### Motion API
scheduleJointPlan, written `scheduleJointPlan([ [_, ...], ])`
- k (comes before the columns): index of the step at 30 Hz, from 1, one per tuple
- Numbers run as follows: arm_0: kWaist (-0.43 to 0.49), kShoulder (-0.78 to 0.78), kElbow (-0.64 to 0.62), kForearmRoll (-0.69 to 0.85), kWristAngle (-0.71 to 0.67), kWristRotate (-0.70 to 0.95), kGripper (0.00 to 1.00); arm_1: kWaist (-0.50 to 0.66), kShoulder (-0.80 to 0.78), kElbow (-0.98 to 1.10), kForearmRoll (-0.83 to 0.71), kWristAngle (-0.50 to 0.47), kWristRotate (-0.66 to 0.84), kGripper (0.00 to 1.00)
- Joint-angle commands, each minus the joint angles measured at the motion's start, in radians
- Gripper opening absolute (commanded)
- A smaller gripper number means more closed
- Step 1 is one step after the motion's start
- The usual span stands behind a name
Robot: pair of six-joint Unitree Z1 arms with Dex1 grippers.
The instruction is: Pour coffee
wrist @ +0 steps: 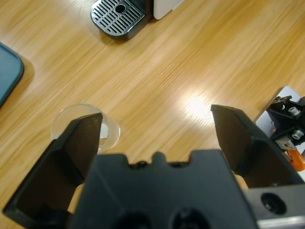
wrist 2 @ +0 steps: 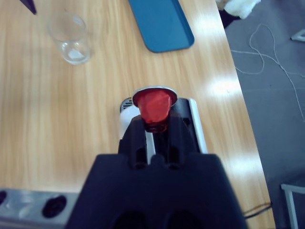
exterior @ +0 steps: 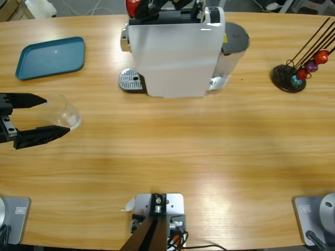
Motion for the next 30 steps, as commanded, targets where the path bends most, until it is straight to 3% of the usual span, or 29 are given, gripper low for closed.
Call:
scheduleJointPlan([
  [1, -0.007, -0.001, 0.035, -0.016, -0.016, 0.009, 0.986, -0.011, 0.029, -0.001, -0.004, -0.108, -0.030, 0.000],
  [30, -0.007, -0.014, 0.040, -0.025, -0.016, 0.009, 0.984, -0.012, 0.052, 0.101, -0.029, -0.103, -0.038, 0.000],
])
